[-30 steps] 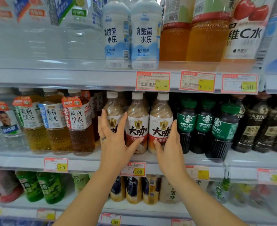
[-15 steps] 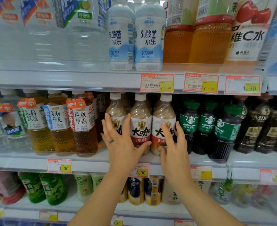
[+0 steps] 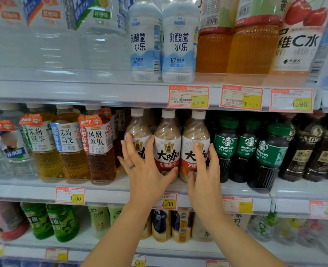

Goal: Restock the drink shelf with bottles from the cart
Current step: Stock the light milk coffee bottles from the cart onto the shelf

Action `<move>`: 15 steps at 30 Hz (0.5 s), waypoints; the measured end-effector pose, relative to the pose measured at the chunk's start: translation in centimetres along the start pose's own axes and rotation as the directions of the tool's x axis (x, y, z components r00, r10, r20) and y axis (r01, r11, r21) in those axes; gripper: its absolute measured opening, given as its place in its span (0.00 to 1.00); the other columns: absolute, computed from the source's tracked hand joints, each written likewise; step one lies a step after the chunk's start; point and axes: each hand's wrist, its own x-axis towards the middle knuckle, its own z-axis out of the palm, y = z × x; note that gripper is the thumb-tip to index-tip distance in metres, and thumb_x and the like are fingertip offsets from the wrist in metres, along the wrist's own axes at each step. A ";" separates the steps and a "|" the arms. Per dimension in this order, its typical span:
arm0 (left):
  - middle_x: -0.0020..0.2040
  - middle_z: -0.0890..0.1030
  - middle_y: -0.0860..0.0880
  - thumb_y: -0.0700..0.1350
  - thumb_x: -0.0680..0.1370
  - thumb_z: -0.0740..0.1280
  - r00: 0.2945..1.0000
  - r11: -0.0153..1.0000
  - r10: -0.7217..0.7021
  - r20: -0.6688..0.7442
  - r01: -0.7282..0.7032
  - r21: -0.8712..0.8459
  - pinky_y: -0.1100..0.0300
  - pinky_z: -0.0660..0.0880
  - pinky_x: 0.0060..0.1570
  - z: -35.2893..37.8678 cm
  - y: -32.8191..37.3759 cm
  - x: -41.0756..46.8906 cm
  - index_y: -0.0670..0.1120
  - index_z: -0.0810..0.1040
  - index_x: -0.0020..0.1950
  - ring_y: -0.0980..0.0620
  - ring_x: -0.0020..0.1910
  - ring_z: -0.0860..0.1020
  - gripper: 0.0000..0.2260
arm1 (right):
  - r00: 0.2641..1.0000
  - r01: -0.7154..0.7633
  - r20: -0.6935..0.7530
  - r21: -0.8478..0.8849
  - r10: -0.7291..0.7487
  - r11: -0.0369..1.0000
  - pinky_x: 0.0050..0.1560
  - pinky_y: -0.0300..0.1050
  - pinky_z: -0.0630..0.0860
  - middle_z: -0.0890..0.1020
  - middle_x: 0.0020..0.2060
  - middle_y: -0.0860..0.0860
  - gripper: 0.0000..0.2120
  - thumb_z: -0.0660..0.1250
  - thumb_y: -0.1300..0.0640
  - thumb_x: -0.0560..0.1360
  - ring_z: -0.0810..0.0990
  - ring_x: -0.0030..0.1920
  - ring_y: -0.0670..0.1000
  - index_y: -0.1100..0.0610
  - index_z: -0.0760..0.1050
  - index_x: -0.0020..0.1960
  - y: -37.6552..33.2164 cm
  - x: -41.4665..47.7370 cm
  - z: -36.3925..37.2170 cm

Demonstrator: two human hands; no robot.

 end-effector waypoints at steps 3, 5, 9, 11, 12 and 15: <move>0.75 0.40 0.42 0.67 0.66 0.65 1.000 1.000 -0.009 -0.028 0.009 0.020 0.32 0.43 0.67 -0.8 0.2 0.3 0.51 0.59 0.72 0.39 0.74 0.38 0.40 | 1.000 -0.005 -0.023 0.000 0.005 1.000 0.65 0.48 0.64 0.56 0.73 0.61 0.39 0.68 0.66 0.71 0.61 0.72 0.60 0.47 0.52 0.74 -0.5 0.2 -0.6; 0.73 0.49 0.42 0.67 0.67 0.62 0.997 0.998 0.010 -0.072 -0.006 0.059 0.34 0.41 0.67 -1.8 1.0 1.4 0.51 0.63 0.70 0.40 0.74 0.43 0.36 | 0.999 0.028 -0.041 0.025 -0.027 0.999 0.65 0.46 0.63 0.57 0.73 0.60 0.38 0.69 0.62 0.72 0.60 0.72 0.59 0.47 0.52 0.73 -1.0 1.3 -1.5; 0.65 0.68 0.46 0.67 0.67 0.59 0.994 0.991 0.060 -0.090 -0.049 0.124 0.35 0.48 0.66 -2.4 3.3 3.4 0.49 0.68 0.66 0.43 0.70 0.60 0.33 | 0.995 0.061 0.081 0.008 -0.061 0.998 0.60 0.50 0.72 0.56 0.74 0.59 0.35 0.69 0.58 0.72 0.62 0.71 0.60 0.45 0.56 0.73 -1.4 4.3 -2.7; 0.63 0.72 0.48 0.68 0.68 0.58 0.995 0.990 0.069 -0.071 -0.060 0.127 0.35 0.45 0.65 -2.0 3.6 3.6 0.48 0.65 0.68 0.43 0.69 0.66 0.35 | 0.980 0.054 0.193 -0.025 -0.048 0.998 0.59 0.51 0.73 0.52 0.74 0.57 0.35 0.68 0.58 0.73 0.62 0.70 0.60 0.42 0.55 0.73 -1.0 4.9 -2.9; 0.63 0.73 0.48 0.67 0.68 0.58 0.995 0.989 0.071 -0.068 -0.061 0.134 0.35 0.42 0.66 -1.8 3.6 3.5 0.48 0.64 0.68 0.43 0.68 0.67 0.34 | 0.973 0.051 0.226 -0.037 -0.042 0.998 0.59 0.51 0.72 0.51 0.75 0.56 0.36 0.68 0.58 0.73 0.61 0.70 0.59 0.42 0.54 0.74 -0.8 5.0 -3.0; 0.63 0.74 0.48 0.64 0.68 0.60 0.993 0.990 0.086 -0.082 -0.076 0.123 0.34 0.38 0.65 -1.6 3.2 3.7 0.48 0.63 0.68 0.43 0.70 0.66 0.33 | 0.973 0.066 0.224 -0.036 -0.056 0.997 0.60 0.51 0.72 0.54 0.73 0.57 0.37 0.69 0.60 0.72 0.63 0.69 0.59 0.42 0.55 0.73 -0.8 5.2 -3.3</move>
